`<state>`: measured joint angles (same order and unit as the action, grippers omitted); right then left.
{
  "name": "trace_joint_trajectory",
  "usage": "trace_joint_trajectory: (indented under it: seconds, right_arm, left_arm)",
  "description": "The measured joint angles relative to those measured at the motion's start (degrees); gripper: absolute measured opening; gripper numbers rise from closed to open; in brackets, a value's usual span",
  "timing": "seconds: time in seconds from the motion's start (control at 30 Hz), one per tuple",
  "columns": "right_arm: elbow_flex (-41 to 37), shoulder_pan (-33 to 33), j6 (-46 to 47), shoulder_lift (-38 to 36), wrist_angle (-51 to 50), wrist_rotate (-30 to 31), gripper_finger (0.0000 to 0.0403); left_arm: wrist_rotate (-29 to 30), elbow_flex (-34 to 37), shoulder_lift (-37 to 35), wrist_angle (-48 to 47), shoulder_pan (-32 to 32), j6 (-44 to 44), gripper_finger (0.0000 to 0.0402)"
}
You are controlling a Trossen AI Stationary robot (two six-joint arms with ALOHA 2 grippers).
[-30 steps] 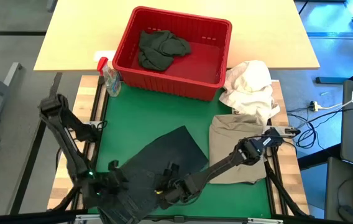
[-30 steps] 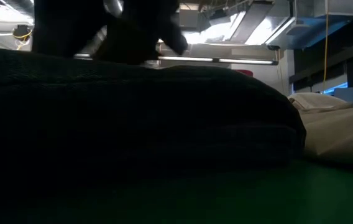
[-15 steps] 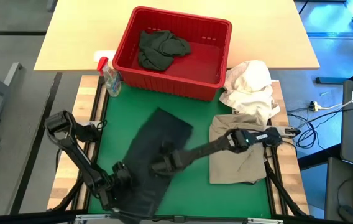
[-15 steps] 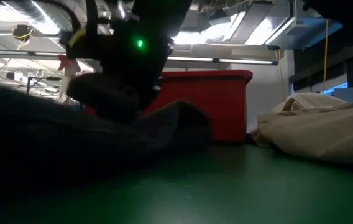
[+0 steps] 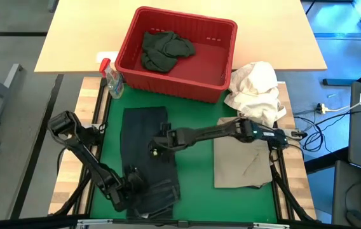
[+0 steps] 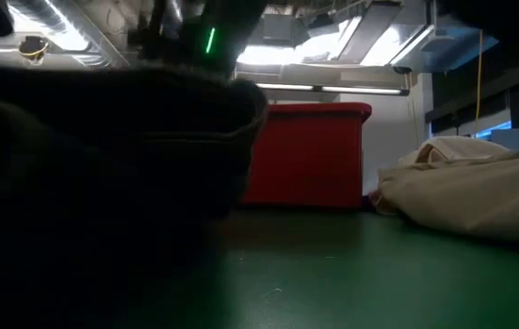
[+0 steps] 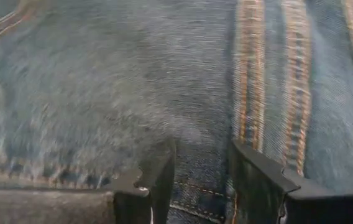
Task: Fold Laundry from Bin
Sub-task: Fold the blue pants
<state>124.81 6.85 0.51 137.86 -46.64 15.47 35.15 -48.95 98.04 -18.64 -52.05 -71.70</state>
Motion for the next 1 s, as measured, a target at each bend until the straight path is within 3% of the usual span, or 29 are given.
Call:
trace_joint_trajectory:
  seconds: [0.13, 0.27, 0.43, 0.53, 0.7, 0.87, 1.0]
  right_arm:
    - [0.33, 5.89, 4.52, -9.50, -5.19, -3.42, 0.0204]
    - [0.23, 13.54, 9.19, -12.18, -5.36, -4.19, 0.0204]
    - [0.10, 23.03, 11.72, -12.07, -4.16, 3.41, 0.0204]
    - [0.07, 27.37, 14.15, -11.29, -4.30, 8.47, 0.0204]
    - [-1.44, 31.60, 16.00, -10.00, -2.28, 13.94, 0.0204]
    - [-3.25, 33.04, 17.88, -8.60, 1.03, 14.43, 0.0204]
    - [-6.08, 32.81, 18.96, -8.06, 3.64, 11.86, 0.0204]
  left_arm:
    - [-1.75, -2.40, -2.42, 0.82, -0.88, 7.13, 0.0147]
    - [-2.14, -4.08, -3.70, 0.46, -1.34, 10.16, 0.0159]
    - [-4.33, -6.84, -5.41, 0.59, -1.34, 15.01, 0.0205]
    - [-8.53, -9.08, -5.84, 4.92, -1.17, 19.15, 0.0231]
    - [-12.27, -11.24, -4.88, 12.42, -2.69, 24.19, 0.0237]
    - [-11.43, -16.25, -0.15, 11.50, -4.14, 27.48, 0.0221]
    - [-11.02, -25.10, 5.29, 4.70, -4.45, 30.19, 0.0216]
